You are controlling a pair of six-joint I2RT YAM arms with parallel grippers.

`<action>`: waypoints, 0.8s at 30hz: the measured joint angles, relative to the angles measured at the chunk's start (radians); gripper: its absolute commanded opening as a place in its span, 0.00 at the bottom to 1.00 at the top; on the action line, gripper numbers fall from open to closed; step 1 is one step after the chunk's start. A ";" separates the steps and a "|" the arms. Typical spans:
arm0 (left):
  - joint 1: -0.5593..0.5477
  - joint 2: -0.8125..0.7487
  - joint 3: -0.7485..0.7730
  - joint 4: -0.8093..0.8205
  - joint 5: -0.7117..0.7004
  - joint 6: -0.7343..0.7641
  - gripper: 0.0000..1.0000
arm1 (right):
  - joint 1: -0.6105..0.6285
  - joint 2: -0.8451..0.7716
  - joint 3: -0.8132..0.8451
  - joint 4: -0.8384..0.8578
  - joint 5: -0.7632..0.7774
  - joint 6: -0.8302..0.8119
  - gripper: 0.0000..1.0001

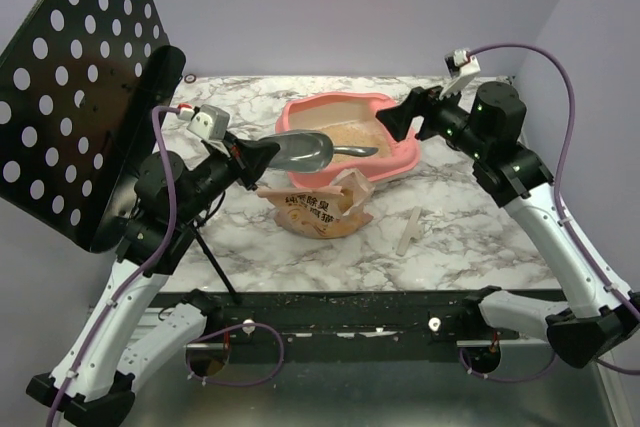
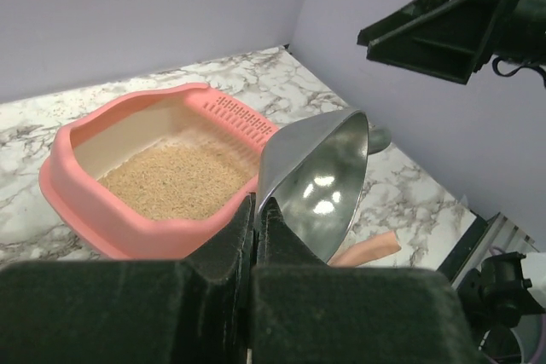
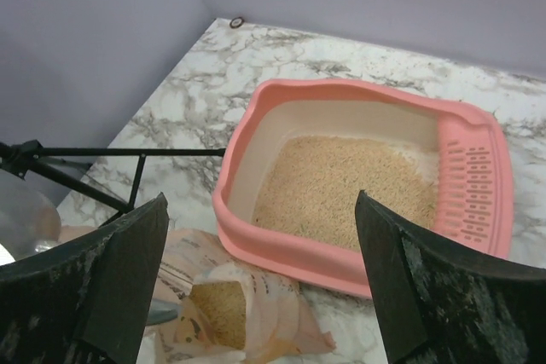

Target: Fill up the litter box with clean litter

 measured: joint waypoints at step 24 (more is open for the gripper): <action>0.008 0.024 -0.084 0.137 0.024 -0.098 0.00 | -0.206 0.079 -0.598 1.324 -0.810 0.692 0.82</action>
